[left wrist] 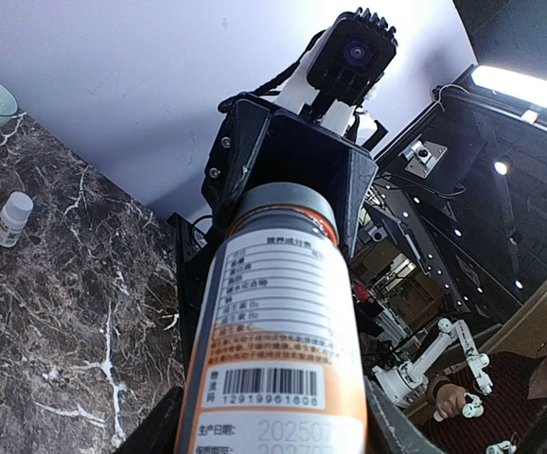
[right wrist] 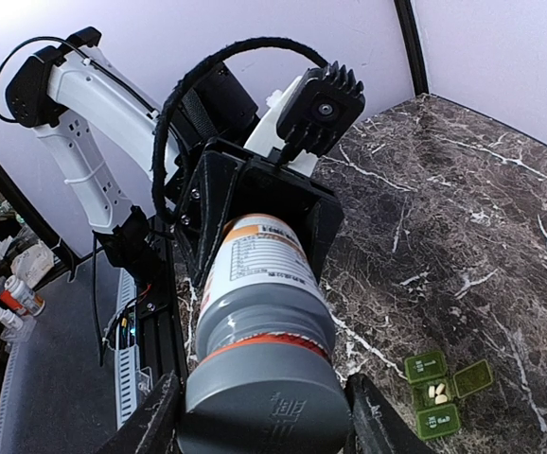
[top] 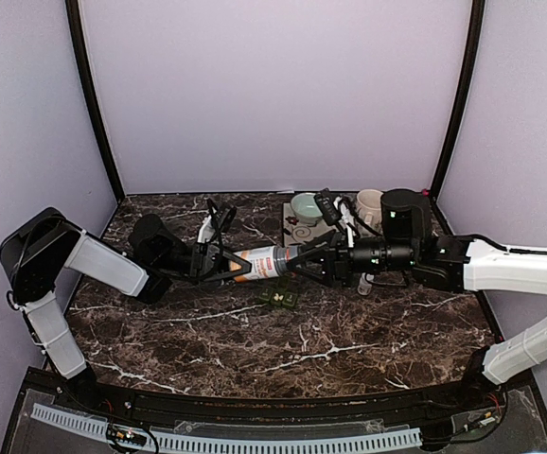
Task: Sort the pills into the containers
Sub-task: Close the lid of the pill bottle on the pill bottle.
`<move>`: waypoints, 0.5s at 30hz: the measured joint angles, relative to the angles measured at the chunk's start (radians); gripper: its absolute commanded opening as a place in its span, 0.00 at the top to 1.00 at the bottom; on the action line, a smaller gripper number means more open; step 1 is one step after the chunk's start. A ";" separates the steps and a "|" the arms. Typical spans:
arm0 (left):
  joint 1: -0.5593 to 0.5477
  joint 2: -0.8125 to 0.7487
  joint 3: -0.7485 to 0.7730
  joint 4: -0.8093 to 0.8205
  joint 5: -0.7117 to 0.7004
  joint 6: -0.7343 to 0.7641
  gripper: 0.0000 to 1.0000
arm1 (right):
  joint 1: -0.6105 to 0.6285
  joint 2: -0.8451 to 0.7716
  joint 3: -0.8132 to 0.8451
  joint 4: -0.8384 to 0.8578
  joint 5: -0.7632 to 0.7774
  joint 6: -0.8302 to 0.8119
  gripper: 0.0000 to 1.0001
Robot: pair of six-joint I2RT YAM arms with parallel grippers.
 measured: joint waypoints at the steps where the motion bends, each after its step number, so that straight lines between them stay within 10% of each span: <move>1: 0.000 0.000 0.000 0.000 0.000 -0.001 1.00 | 0.000 0.001 0.000 0.001 0.000 0.000 0.97; 15: 0.002 0.000 0.000 0.000 0.008 -0.011 1.00 | 0.000 0.028 0.013 0.039 0.004 0.001 0.97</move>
